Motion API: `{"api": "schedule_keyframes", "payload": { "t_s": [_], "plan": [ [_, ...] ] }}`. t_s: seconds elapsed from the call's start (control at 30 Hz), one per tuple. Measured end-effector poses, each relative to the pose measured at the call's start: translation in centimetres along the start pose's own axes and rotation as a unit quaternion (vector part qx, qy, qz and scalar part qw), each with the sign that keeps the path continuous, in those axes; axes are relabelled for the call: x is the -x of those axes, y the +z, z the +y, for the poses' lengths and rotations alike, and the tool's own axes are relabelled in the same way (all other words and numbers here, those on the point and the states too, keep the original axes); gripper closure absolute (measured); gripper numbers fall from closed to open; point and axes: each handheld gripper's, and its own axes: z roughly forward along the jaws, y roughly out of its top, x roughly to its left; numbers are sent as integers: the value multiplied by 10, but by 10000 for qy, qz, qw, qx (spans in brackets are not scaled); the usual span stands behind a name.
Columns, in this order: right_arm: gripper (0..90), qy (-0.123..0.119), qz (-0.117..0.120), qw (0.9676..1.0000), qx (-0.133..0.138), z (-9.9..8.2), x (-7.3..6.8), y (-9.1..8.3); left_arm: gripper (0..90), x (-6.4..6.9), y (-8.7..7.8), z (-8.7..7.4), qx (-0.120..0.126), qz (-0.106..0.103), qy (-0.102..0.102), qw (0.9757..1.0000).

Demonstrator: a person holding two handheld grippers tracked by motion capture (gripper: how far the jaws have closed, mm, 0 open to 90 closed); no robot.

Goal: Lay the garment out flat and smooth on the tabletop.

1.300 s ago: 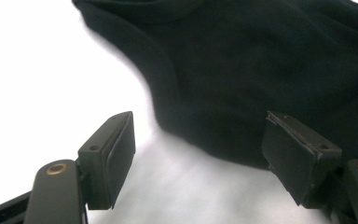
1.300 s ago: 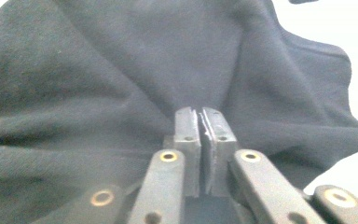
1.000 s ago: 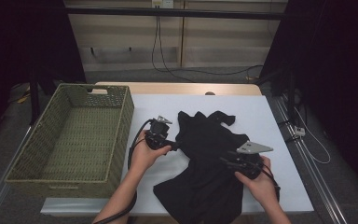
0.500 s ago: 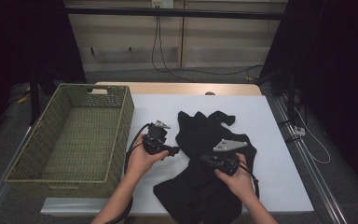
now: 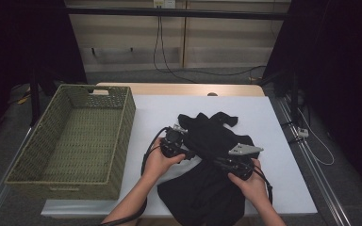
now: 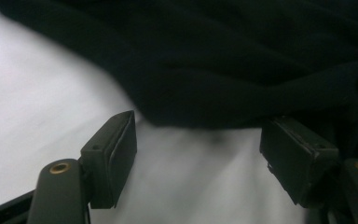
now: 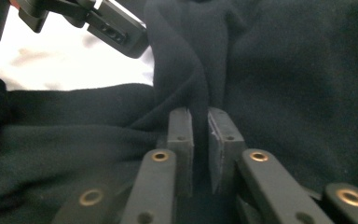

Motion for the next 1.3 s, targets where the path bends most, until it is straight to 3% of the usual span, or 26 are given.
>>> {"api": "schedule_keyframes", "payload": {
  "t_s": [0.17,0.27,0.37,0.57,0.63,0.73,0.87,0.9,0.93,0.97,1.0,1.07,1.13,1.2,1.23,1.27,1.3],
  "plan": [
    [593,20,-133,9999,-14,-1,-4,-4,297,4,8,5,264,-83,-54,9996],
    [520,-86,-201,9998,39,1,-7,-10,327,4,11,10,454,-173,-123,9987],
    [453,-142,-171,9997,101,2,-11,-15,400,4,16,14,504,-277,-188,9982],
    [394,-475,88,9988,42,2,-30,-19,691,4,24,18,400,-524,-265,9975],
    [398,-553,349,9979,30,2,-35,-17,758,2,21,20,374,-568,-294,9973],
    [414,-672,671,9955,-79,0,-45,-9,793,-1,12,23,357,-545,-335,9973],
    [411,-968,703,9917,-478,-4,-60,7,796,-10,-6,26,441,-460,-434,9970],
    [452,-1049,690,9914,-376,-5,-63,10,796,-12,-11,26,457,-393,-457,9971],
    [593,-1119,740,9903,-367,-4,-65,10,797,-15,-16,26,488,-335,-484,9971],
    [828,-1192,942,9875,-413,-2,-67,10,798,-18,-21,26,547,-293,-508,9968],
    [883,-1168,1214,9844,-499,-1,-68,11,799,-21,-26,26,579,-261,-534,9966],
    [900,-1343,1299,9809,-542,0,-73,11,802,-27,-35,26,650,-134,-569,9962],
    [900,-1278,1677,9756,-620,1,-73,10,804,-31,-40,25,711,-124,-624,9954],
    [900,-1349,2016,9667,-812,-1,-76,9,805,-34,-44,24,780,-26,-647,9948],
    [900,-1356,2037,9661,-820,-1,-77,8,805,-35,-45,24,793,-47,-659,9947],
    [900,-1396,1944,9677,-790,0,-77,7,804,-35,-45,23,789,-64,-683,9945],
    [844,-1389,1784,9718,-676,1,-77,6,804,-35,-45,23,740,-121,-679,9949]
  ]
}}
